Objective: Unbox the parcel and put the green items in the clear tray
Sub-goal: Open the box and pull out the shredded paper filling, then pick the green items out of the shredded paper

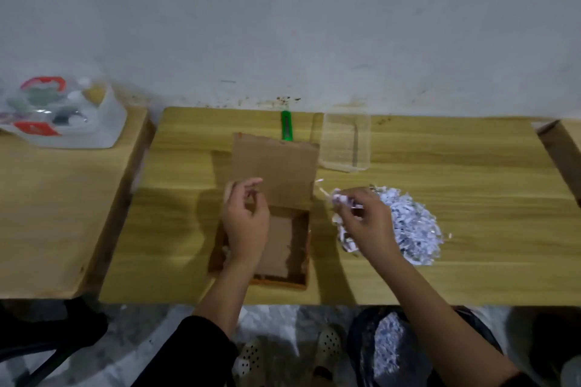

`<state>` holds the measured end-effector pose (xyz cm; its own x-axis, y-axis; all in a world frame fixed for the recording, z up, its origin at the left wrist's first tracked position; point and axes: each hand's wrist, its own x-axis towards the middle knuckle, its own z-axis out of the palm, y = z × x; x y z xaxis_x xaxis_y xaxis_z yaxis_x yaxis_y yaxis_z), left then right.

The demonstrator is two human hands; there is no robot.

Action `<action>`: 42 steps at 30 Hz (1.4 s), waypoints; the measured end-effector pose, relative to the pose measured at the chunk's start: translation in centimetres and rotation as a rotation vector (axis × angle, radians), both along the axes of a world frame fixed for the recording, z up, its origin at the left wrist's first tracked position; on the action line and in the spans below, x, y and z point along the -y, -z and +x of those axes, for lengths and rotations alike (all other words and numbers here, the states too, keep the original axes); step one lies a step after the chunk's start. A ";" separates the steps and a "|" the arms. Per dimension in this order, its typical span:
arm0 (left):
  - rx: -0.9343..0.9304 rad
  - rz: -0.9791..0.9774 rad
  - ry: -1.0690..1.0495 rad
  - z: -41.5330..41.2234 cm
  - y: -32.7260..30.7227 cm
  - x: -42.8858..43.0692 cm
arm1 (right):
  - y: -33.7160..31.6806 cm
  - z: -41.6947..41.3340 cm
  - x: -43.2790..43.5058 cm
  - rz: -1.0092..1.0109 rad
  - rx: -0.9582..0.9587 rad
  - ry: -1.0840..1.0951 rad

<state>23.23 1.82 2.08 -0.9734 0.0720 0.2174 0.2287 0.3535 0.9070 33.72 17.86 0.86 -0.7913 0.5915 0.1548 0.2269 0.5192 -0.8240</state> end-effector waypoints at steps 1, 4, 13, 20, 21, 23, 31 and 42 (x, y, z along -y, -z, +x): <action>-0.038 -0.048 0.084 0.9 0.1 -1.4 | 0.0 1.3 -2.1 0.038 0.011 0.052; -0.031 -0.154 0.420 4.4 1.4 -6.5 | 0.9 5.5 -8.3 0.079 0.164 0.143; 0.098 -0.746 0.773 8.6 6.0 -14.1 | 4.5 10.2 -14.3 0.142 0.396 -0.110; 0.089 -0.547 0.659 8.7 6.5 -13.0 | 3.6 11.2 -14.5 0.152 0.289 0.051; 0.087 -0.569 0.686 9.2 6.4 -13.2 | 3.3 10.8 -13.7 0.148 0.277 0.013; 0.091 -0.653 0.716 9.7 6.4 -13.2 | 3.0 10.1 -12.5 0.207 0.282 -0.115; 0.135 -0.733 0.756 7.9 5.3 -11.6 | 2.6 11.7 -13.4 0.162 0.431 0.105; 0.051 -0.562 0.853 6.4 2.1 -8.4 | -1.6 8.0 -7.8 0.211 0.288 0.076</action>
